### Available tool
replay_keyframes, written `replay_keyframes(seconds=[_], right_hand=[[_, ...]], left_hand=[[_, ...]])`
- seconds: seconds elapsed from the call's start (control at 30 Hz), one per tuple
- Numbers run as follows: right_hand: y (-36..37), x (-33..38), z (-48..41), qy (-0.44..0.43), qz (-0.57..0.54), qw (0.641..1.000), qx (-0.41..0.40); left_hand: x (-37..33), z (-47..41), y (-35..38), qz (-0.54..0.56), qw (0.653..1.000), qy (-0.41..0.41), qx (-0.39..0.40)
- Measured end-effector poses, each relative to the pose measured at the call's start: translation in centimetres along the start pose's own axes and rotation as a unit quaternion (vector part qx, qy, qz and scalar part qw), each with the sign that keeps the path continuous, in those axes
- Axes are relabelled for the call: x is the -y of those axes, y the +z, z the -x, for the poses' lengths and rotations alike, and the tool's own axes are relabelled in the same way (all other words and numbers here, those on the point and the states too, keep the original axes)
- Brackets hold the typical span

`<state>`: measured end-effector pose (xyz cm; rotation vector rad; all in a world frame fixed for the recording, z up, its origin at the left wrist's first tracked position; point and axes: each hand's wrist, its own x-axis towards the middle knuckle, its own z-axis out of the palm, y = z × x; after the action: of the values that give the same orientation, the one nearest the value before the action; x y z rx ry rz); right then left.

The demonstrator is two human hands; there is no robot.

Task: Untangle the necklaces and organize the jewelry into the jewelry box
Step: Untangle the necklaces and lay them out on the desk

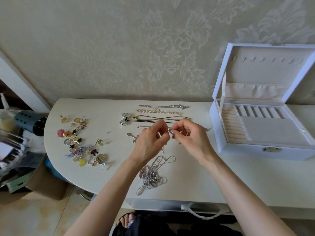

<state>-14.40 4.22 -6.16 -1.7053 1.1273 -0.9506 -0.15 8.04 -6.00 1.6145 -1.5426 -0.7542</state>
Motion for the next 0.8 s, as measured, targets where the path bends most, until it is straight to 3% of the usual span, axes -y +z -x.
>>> replay_keyframes(seconds=[0.8], right_hand=[[-0.04, -0.28, -0.02, -0.010, 0.001, 1.000, -0.020]], left_hand=[[-0.26, 0.20, -0.40, 0.077, 0.997, -0.013, 0.017]])
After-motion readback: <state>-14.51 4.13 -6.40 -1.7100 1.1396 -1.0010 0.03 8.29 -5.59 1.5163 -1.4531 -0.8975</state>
